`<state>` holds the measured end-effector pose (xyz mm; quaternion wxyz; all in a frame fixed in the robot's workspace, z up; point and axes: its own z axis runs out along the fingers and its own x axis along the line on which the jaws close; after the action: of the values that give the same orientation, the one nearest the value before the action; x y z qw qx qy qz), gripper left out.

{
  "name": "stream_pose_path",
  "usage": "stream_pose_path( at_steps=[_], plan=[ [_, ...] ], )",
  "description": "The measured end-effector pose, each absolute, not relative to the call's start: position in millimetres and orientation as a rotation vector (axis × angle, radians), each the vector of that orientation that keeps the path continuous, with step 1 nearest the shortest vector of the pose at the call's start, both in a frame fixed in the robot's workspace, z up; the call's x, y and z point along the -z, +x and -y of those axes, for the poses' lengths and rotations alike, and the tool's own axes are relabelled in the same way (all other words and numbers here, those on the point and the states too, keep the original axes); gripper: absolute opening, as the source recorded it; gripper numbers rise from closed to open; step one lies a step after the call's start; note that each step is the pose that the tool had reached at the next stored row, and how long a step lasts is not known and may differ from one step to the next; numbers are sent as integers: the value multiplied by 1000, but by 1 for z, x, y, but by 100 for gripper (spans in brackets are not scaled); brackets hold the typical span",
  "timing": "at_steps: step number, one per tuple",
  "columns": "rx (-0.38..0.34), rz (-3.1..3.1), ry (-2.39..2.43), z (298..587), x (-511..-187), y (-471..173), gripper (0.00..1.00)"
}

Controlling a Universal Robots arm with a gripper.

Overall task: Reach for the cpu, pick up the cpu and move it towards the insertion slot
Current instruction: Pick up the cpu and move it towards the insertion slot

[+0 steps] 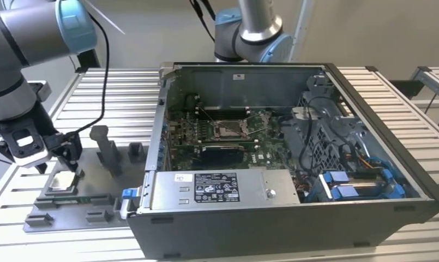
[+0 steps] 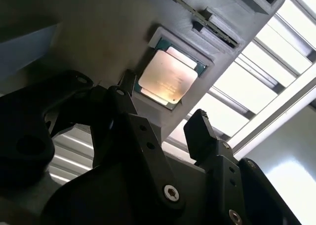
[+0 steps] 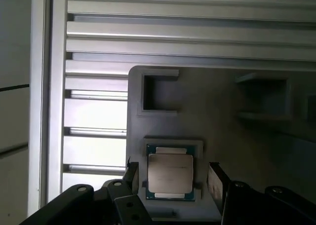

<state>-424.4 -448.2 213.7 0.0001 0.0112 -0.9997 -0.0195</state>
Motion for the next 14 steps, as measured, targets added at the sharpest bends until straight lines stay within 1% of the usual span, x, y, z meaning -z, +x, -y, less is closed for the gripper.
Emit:
stream_pose_path(
  at_steps=[14],
  plan=[
    [61, 3141, 37, 454, -194, -425, 100]
  ],
)
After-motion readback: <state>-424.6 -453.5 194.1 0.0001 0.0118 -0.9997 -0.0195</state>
